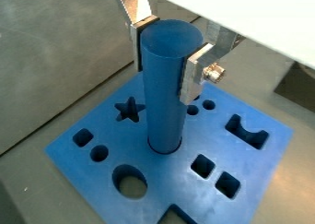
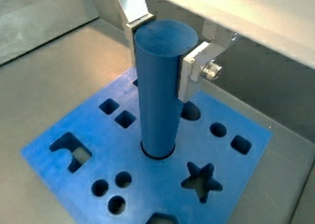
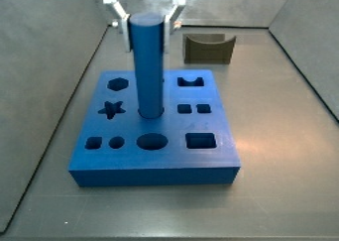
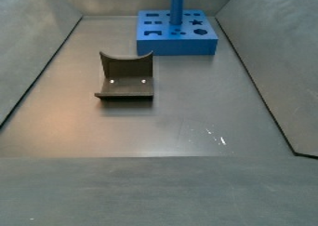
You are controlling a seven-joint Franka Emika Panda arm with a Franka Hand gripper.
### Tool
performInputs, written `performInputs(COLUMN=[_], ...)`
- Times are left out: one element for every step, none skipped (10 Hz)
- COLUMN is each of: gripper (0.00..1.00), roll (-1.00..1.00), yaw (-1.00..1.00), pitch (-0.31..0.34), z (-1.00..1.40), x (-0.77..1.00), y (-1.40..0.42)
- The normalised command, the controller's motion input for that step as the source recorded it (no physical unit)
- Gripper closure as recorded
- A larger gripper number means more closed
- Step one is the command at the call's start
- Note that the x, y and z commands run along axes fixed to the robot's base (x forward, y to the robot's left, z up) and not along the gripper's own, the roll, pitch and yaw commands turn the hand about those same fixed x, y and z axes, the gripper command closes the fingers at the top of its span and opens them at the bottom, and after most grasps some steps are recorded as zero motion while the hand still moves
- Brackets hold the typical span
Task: Insert the round object.
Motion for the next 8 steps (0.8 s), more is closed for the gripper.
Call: performInputs(gripper=[1.00, 1.00, 1.00, 1.00, 1.00, 1.00, 1.00, 1.00], roll=[0.05, 0.08, 0.08, 0.08, 0.04, 0.03, 0.00, 0.00], yaw=[-0.02, -0.03, -0.05, -0.16, -0.21, -0.21, -0.14, 0.00], pitch=[-0.006, -0.006, 0.000, 0.036, 0.049, 0.057, 0.053, 0.000], z=[-0.59, -0.66, -0.60, -0.45, -0.33, -0.27, -0.12, 0.00], x=[0.00, 0.08, 0.17, 0.13, 0.03, 0.03, 0.06, 0.00], y=[0.00, 0.00, 0.03, 0.23, 0.38, 0.41, 0.25, 0.00])
